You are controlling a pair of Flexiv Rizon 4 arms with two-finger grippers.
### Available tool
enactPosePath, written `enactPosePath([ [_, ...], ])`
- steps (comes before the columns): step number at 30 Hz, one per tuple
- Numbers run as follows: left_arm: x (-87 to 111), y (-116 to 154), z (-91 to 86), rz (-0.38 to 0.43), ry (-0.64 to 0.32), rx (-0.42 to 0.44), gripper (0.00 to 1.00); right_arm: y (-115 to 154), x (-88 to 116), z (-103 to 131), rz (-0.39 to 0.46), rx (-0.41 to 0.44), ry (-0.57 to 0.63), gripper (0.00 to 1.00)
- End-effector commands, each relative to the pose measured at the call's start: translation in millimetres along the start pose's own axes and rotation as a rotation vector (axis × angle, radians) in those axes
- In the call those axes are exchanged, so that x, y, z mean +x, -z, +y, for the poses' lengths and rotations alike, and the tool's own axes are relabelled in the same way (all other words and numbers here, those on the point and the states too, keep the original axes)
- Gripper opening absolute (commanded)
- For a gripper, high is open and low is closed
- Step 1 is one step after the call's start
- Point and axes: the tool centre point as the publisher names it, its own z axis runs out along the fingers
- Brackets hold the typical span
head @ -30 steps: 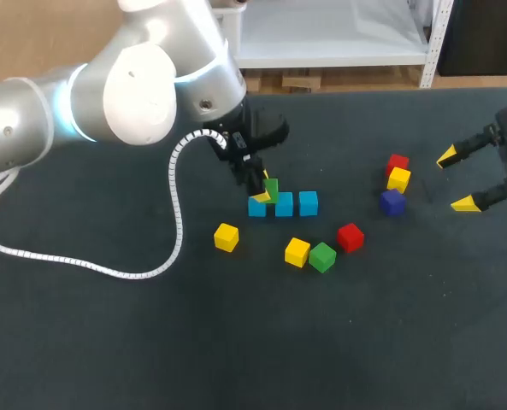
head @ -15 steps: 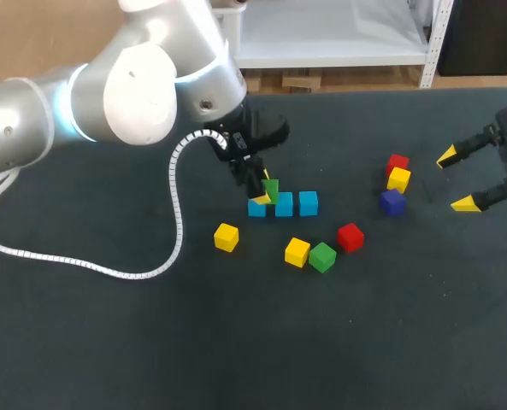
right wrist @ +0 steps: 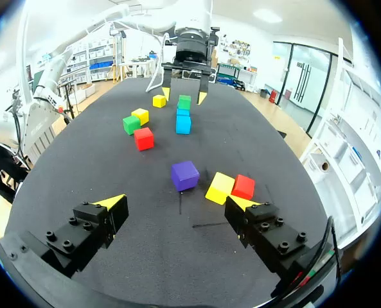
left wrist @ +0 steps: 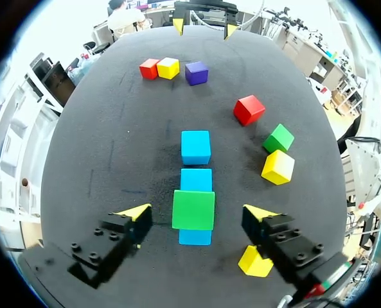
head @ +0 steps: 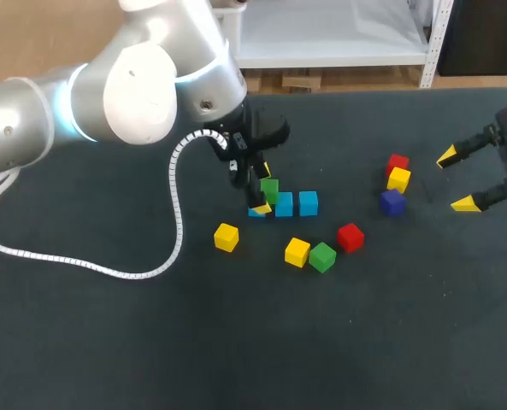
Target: Place the blue cubes, place green cubes on the blue cubes, place the yellow cubes on the green cubes, then place the red cubes on the yellow cubes, and place purple cube on the red cubes.
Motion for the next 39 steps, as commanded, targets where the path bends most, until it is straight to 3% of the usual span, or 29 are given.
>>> enactPosePath([
  [1,-0.5,0.7,1.0,0.003,-0.002,0.006,1.00,-0.3,0.5,-0.7,-0.002,-0.001,0.001,1.00],
  [7,2.4,10.3,-0.9,-0.014,0.006,0.013,1.00,-0.3,0.5,-0.7,-0.002,-0.001,0.001,1.00],
  [13,9.0,49.7,-11.4,-0.098,-0.047,0.013,1.00,-0.3,0.5,-0.7,-0.002,-0.001,0.001,1.00],
  [23,49.6,99.1,-22.0,-0.218,-0.090,0.015,1.00,-0.3,0.5,-0.7,-0.002,-0.001,0.001,1.00],
  [30,78.8,110.5,-25.7,-0.329,-0.071,0.007,1.00,-0.3,0.5,-0.7,-0.002,-0.001,0.001,1.00],
  [39,102.4,111.4,-32.8,-0.371,-0.047,-0.011,1.00,-0.3,0.5,-0.7,-0.002,-0.001,0.001,1.00],
])
